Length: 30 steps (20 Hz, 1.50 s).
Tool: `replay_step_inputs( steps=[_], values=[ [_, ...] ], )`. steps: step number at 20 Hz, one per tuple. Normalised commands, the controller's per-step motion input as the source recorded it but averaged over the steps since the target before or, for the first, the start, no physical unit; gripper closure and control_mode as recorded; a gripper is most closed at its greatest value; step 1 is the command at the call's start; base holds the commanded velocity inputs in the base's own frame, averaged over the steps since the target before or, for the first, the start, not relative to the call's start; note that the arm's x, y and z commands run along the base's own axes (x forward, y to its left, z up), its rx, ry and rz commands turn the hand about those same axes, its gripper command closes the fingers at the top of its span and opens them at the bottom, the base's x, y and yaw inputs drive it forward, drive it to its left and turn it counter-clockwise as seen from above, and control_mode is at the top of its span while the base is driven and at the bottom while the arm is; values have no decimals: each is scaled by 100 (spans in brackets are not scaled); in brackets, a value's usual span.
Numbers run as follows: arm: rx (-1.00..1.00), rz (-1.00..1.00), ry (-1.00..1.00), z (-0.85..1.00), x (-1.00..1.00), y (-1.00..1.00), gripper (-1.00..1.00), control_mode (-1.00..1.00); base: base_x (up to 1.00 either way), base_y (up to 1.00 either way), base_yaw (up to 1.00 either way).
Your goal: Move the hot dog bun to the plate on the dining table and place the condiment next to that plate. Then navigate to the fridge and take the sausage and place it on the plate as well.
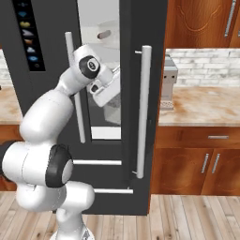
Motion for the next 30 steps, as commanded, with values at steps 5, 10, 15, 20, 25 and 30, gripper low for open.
replay_step_inputs(
  steps=[5, 10, 15, 20, 25, 30],
  values=[
    [10, -2, -18, -3, -50, -85, -100, -100, 0, 0, 0],
    [23, 0, -12, 0, 9, -100, -100, -100, 0, 0, 0],
    [21, 3, -28, -8, -27, -2, -100, -100, 0, 0, 0],
    [10, 10, -34, 1, -61, 94, -100, -100, 0, 0, 0],
    [8, 9, -19, 15, -37, 100, -100, -100, 0, 0, 0],
    [9, 4, -2, 59, -3, 100, -100, -100, 0, 0, 0]
  ],
)
